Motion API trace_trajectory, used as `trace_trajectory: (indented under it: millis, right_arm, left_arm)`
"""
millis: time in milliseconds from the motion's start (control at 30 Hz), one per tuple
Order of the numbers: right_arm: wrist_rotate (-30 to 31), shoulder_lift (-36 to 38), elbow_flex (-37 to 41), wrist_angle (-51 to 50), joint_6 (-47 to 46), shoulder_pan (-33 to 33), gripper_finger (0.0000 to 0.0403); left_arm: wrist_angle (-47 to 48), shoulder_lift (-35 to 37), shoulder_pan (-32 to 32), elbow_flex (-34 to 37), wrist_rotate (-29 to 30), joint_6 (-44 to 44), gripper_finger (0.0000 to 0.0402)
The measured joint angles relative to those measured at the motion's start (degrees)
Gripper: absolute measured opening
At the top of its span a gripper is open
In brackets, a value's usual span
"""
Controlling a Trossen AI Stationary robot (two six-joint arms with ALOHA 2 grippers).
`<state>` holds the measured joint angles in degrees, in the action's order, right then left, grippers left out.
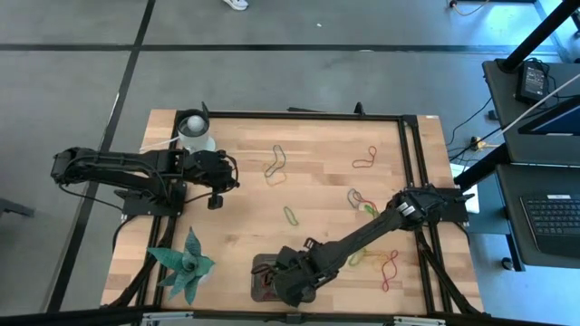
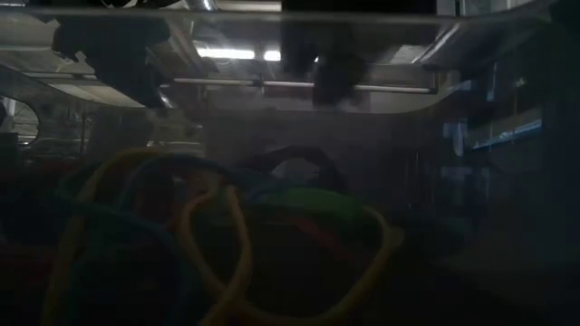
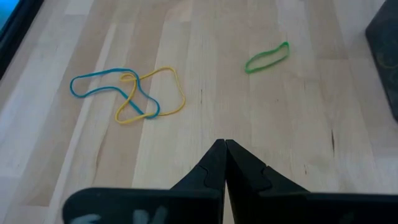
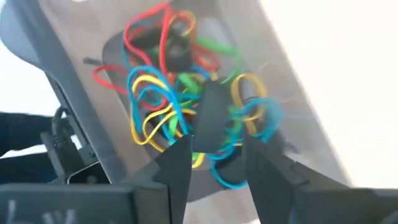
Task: Pick and place rubber bands into bin
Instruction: Put the yellow rubber band into the black bin
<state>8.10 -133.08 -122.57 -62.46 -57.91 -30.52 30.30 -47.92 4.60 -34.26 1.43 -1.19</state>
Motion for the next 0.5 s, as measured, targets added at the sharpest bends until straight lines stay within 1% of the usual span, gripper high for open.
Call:
trace_trajectory:
  millis: [133, 200, 433, 500]
  right_arm:
    - [5.26, 0.1, -3.8, -7.7, 0.31, -0.07, 0.013]
    - [6.74, 0.09, -5.32, -10.78, 0.15, -0.07, 0.012]
    - [7.5, 0.09, -6.5, -12.45, -3.27, -0.27, 0.0075]
    - [9.64, 0.09, -6.48, -14.11, -3.48, -0.77, 0.0057]
  left_arm:
    - [-0.02, 0.0, 0.0, 0.0, 0.0, 0.0, 0.0002]
    - [-0.02, 0.0, -0.02, 0.0, 0.0, 0.18, 0.0002]
    - [-0.04, 0.0, -0.01, 0.0, 0.0, 0.52, 0.0002]
    - [-0.04, 0.0, -0.02, 0.0, 0.0, 0.68, 0.0002]
